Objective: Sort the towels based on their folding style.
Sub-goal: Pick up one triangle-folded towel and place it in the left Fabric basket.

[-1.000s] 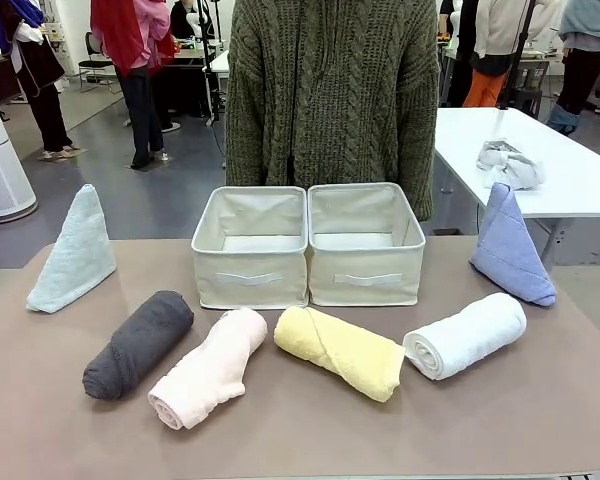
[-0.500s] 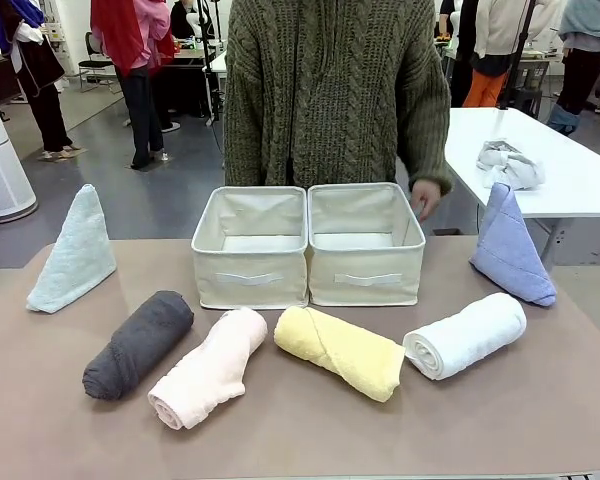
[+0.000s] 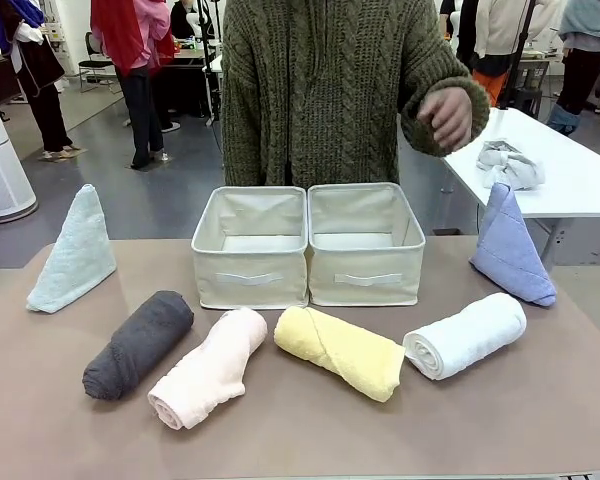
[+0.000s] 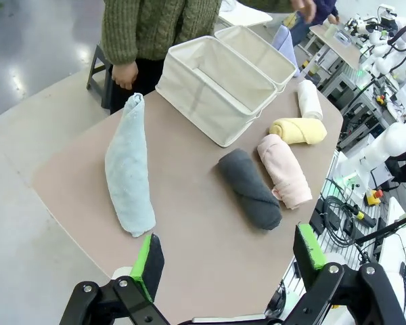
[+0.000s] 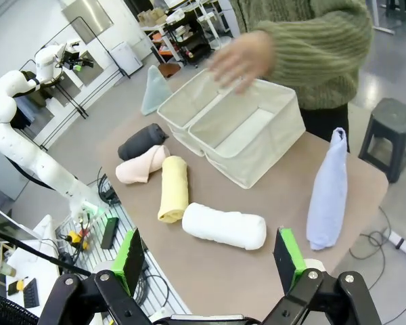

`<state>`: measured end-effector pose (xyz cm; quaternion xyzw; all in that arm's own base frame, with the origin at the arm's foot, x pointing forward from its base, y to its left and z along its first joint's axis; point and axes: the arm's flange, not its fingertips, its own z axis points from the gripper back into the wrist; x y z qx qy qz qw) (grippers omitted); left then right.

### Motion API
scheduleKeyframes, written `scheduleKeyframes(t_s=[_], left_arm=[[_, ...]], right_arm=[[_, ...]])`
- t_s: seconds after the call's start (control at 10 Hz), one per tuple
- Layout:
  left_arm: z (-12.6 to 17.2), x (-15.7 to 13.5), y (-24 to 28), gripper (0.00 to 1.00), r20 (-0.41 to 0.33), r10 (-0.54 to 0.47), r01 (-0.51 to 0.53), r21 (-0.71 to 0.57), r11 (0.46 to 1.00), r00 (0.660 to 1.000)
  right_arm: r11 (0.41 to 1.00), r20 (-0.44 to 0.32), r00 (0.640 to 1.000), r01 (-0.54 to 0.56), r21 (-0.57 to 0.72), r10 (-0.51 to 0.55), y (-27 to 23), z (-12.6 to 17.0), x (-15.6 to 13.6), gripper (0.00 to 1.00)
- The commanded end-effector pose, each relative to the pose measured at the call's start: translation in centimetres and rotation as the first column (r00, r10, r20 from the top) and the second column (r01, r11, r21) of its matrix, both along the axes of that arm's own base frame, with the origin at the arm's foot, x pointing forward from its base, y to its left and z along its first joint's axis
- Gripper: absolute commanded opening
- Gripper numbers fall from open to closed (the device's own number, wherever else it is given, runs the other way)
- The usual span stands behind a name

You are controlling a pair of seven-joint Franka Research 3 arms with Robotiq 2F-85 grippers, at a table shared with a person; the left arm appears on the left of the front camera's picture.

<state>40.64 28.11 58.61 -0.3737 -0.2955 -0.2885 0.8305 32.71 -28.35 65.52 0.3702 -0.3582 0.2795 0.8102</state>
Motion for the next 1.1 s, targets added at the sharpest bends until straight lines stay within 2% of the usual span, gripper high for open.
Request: scheduleKeyframes(t_s=[0.0, 1.0], left_arm=[[-0.07, -0.23, 0.04, 1.0, 0.001, -0.005, 0.005, -0.003, 1.0, 1.0], [-0.07, -0.23, 0.04, 1.0, 0.001, -0.005, 0.005, -0.003, 1.0, 1.0]], right_arm=[[1.0, 0.015, 1.0, -0.018, -0.002, 0.018, -0.22, -0.09, -0.04, 1.0], [1.0, 0.015, 1.0, -0.018, -0.002, 0.018, -0.22, -0.09, -0.04, 1.0]])
